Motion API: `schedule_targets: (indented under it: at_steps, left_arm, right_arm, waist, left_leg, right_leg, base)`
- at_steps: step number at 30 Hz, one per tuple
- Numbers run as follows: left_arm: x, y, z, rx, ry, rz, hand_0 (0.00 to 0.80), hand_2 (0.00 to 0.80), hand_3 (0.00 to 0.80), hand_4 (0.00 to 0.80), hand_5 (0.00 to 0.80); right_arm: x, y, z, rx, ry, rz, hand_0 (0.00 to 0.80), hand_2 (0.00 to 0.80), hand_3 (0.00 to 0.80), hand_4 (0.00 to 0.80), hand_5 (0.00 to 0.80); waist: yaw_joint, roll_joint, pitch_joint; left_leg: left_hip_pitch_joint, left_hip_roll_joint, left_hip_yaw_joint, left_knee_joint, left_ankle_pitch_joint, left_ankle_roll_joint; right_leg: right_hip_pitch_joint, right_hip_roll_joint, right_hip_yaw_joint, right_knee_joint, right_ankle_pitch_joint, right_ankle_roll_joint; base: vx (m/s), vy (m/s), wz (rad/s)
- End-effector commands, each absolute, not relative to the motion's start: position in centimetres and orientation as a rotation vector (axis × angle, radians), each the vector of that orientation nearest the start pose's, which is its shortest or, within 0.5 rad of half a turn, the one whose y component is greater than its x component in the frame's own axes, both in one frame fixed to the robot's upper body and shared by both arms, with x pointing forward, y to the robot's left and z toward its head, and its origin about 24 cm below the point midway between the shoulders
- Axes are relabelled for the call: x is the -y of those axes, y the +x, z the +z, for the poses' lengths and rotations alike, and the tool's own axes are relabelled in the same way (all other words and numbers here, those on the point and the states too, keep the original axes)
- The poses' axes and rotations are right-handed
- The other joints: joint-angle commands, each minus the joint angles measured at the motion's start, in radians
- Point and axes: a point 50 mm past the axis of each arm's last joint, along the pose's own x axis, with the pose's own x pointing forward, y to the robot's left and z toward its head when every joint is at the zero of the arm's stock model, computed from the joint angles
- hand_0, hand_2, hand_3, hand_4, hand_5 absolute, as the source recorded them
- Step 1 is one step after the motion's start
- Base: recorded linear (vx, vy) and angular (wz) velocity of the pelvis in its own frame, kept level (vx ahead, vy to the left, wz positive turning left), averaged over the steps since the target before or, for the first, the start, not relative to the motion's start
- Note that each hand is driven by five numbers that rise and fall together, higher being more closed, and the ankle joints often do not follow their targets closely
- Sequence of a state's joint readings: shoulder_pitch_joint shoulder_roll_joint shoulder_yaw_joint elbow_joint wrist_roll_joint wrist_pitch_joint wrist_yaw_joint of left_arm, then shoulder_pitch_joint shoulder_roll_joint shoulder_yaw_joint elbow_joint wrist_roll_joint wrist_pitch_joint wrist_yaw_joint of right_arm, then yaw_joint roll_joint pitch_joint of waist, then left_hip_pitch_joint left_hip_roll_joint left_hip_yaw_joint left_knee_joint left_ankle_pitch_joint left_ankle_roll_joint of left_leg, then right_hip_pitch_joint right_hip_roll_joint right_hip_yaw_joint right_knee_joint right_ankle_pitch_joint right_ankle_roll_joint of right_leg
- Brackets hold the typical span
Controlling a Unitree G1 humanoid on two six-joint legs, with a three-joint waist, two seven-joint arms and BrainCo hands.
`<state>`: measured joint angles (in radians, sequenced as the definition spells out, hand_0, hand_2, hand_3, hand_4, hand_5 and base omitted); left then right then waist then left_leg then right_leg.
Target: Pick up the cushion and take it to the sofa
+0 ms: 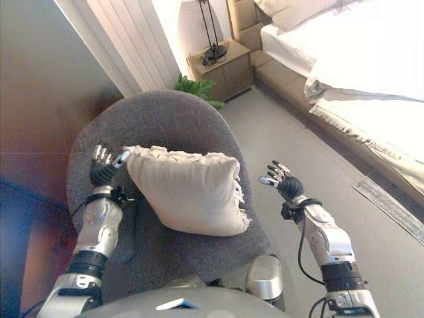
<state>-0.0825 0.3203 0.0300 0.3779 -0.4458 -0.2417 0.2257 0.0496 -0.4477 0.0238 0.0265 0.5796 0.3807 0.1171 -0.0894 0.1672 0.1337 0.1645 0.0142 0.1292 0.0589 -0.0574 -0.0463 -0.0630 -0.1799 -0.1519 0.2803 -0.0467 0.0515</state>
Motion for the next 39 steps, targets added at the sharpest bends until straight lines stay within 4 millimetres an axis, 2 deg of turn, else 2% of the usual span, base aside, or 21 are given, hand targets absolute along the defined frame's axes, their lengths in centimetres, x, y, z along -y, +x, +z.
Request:
schedule_targets:
  at_steps: [1,4,9,14,18,24,29,33,36,39]
  left_arm:
    - [-27.8,26.2,4.6,0.095,-0.013,0.406,0.000,0.000,0.000,0.000,0.000]
    - [-28.4,25.7,5.0,0.127,-0.038,0.410,0.000,0.000,0.000,0.000,0.000]
    - [-28.2,25.2,6.2,0.216,-0.090,0.366,0.000,0.000,0.000,0.000,0.000]
    - [-27.5,24.4,7.6,0.294,-0.209,0.319,0.000,0.000,0.000,0.000,0.000]
    - [-26.0,23.6,8.2,0.321,-0.359,0.227,0.000,0.000,0.000,0.000,0.000]
    - [-23.1,21.5,6.5,0.247,-0.447,0.059,0.000,0.000,0.000,0.000,0.000]
    - [-21.1,19.7,3.7,0.113,-0.515,-0.040,0.000,0.000,0.000,0.000,0.000]
    - [-20.0,19.8,2.6,0.069,-0.510,-0.116,0.000,0.000,0.000,0.000,0.000]
    - [-19.6,20.4,2.5,0.059,-0.572,-0.167,0.000,0.000,0.000,0.000,0.000]
    - [-19.1,20.6,2.9,0.079,-0.577,-0.199,0.000,0.000,0.000,0.000,0.000]
  right_arm:
    - [21.6,23.9,3.5,-0.315,0.187,0.184,0.000,0.000,0.000,0.000,0.000]
    - [21.8,23.6,3.6,-0.298,0.175,0.190,0.000,0.000,0.000,0.000,0.000]
    - [22.1,23.1,3.9,-0.269,0.163,0.176,0.000,0.000,0.000,0.000,0.000]
    - [21.9,22.4,3.6,-0.244,0.191,0.170,0.000,0.000,0.000,0.000,0.000]
    - [21.3,21.8,4.1,-0.163,0.239,0.207,0.000,0.000,0.000,0.000,0.000]
    - [20.5,20.4,2.4,-0.147,0.380,0.223,0.000,0.000,0.000,0.000,0.000]
    - [20.2,19.1,1.1,-0.096,0.513,0.209,0.000,0.000,0.000,0.000,0.000]
    - [19.4,19.8,1.0,-0.052,0.594,0.220,0.000,0.000,0.000,0.000,0.000]
    - [17.8,21.0,1.2,-0.027,0.779,0.255,0.000,0.000,0.000,0.000,0.000]
    - [16.7,21.7,1.1,-0.026,0.773,0.272,0.000,0.000,0.000,0.000,0.000]
  waist:
    - [0.006,-0.070,-0.039]
    - [0.003,-0.064,-0.045]
    - [0.003,-0.065,-0.046]
    - [0.015,-0.082,-0.052]
    - [0.033,-0.108,-0.052]
    - [0.072,-0.158,-0.037]
    - [0.092,-0.188,-0.031]
    - [0.104,-0.199,-0.014]
    - [0.118,-0.196,-0.005]
    - [0.132,-0.193,-0.010]
  left_leg:
    - [-0.032,-0.001,-0.010,0.053,0.008,-0.049]
    - [-0.025,-0.003,-0.008,0.037,0.010,-0.049]
    - [-0.019,-0.002,-0.007,0.021,0.010,-0.047]
    - [-0.013,0.002,-0.008,0.005,0.007,-0.045]
    - [-0.024,0.003,-0.012,0.010,-0.001,-0.043]
    - [-0.049,0.005,-0.005,0.032,-0.018,-0.037]
    - [-0.048,0.033,0.072,-0.016,0.001,-0.031]
    - [-0.058,0.037,0.071,-0.027,0.005,-0.030]
    - [-0.063,0.032,0.067,-0.047,0.013,-0.028]
    - [-0.058,0.025,0.064,-0.057,0.010,-0.024]
  right_leg:
    - [0.205,-0.019,-0.016,-0.245,0.006,0.047]
    - [0.209,-0.017,-0.014,-0.253,0.005,0.048]
    - [0.212,-0.010,-0.014,-0.266,0.005,0.046]
    - [0.221,0.003,-0.022,-0.295,0.014,0.044]
    - [0.221,0.018,-0.029,-0.312,0.023,0.042]
    - [0.221,0.046,-0.044,-0.345,0.047,0.042]
    - [0.213,0.071,-0.093,-0.359,0.064,0.052]
    - [0.199,0.085,-0.100,-0.363,0.071,0.052]
    - [0.191,0.087,-0.107,-0.368,0.073,0.054]
    - [0.191,0.079,-0.117,-0.368,0.075,0.058]
  base:
    - [-0.014,0.029,0.03]
    - [0.000,0.000,0.00]
    - [-0.042,-0.016,0.02]
    - [-0.043,-0.064,0.02]
    - [-0.086,-0.095,0.04]
    - [-0.132,-0.110,-0.01]
    - [-0.153,-0.090,0.10]
    - [-0.119,-0.010,0.34]
    - [-0.097,0.037,0.08]
    - [-0.038,0.054,0.08]
